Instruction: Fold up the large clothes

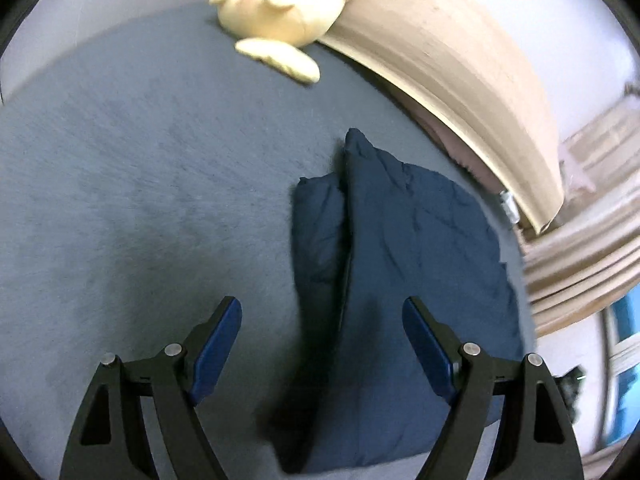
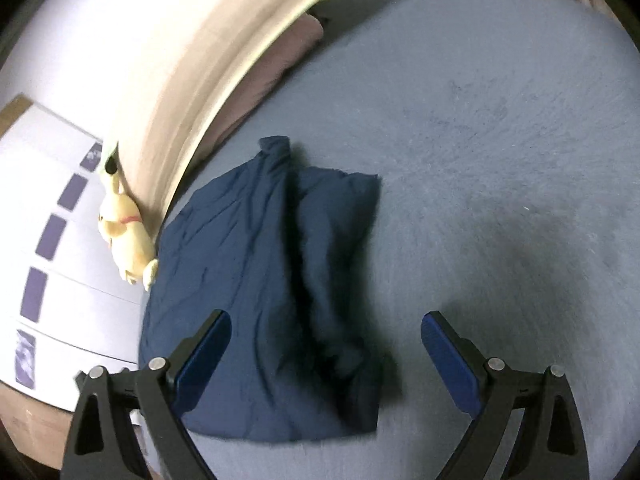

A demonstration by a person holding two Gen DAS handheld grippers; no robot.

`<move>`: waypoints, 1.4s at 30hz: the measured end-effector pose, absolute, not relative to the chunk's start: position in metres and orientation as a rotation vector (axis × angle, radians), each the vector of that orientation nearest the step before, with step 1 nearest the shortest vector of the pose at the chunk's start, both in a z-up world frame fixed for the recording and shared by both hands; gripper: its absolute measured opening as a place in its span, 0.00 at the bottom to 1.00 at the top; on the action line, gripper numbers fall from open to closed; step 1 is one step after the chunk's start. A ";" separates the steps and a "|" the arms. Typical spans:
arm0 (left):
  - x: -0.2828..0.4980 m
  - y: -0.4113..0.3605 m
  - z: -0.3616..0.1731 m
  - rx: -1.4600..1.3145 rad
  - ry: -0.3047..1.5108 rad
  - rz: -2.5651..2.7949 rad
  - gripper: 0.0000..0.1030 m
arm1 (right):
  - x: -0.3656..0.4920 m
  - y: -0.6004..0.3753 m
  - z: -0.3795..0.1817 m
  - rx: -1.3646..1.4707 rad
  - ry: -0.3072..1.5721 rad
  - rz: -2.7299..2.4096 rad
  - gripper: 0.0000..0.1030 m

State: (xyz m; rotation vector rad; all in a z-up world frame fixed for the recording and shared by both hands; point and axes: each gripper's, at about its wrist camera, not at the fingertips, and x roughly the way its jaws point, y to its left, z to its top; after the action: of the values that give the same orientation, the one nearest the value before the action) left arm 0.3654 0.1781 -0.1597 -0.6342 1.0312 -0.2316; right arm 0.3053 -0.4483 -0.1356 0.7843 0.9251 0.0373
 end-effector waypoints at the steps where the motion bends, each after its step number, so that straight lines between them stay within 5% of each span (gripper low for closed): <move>1: 0.372 0.179 -0.164 -0.665 1.047 -0.250 0.81 | 0.310 -0.452 -0.138 0.794 0.929 0.039 0.94; 16: 0.424 0.140 -0.193 -0.710 1.164 -0.431 0.80 | 0.389 -0.434 -0.169 0.795 1.053 0.262 0.94; 18: 0.427 0.136 -0.192 -0.675 1.175 -0.409 0.71 | 0.395 -0.422 -0.166 0.754 1.074 0.292 0.89; 23: 0.432 0.120 -0.184 -0.567 1.177 -0.388 0.47 | 0.404 -0.397 -0.163 0.628 1.141 0.289 0.53; 28: 0.434 0.100 -0.161 -0.442 1.168 -0.363 0.28 | 0.407 -0.372 -0.139 0.468 1.142 0.271 0.31; 32: 0.437 0.087 -0.139 -0.359 1.133 -0.354 0.18 | 0.406 -0.358 -0.109 0.388 1.111 0.255 0.26; 42: 0.404 0.080 -0.025 -0.301 0.928 -0.388 0.16 | 0.374 -0.325 0.019 0.230 0.933 0.297 0.21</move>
State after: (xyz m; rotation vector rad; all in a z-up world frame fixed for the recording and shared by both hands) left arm 0.4036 0.0799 -0.0254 -0.3015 0.9275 -0.3878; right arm 0.3744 -0.3249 0.0188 0.2299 0.9332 0.2973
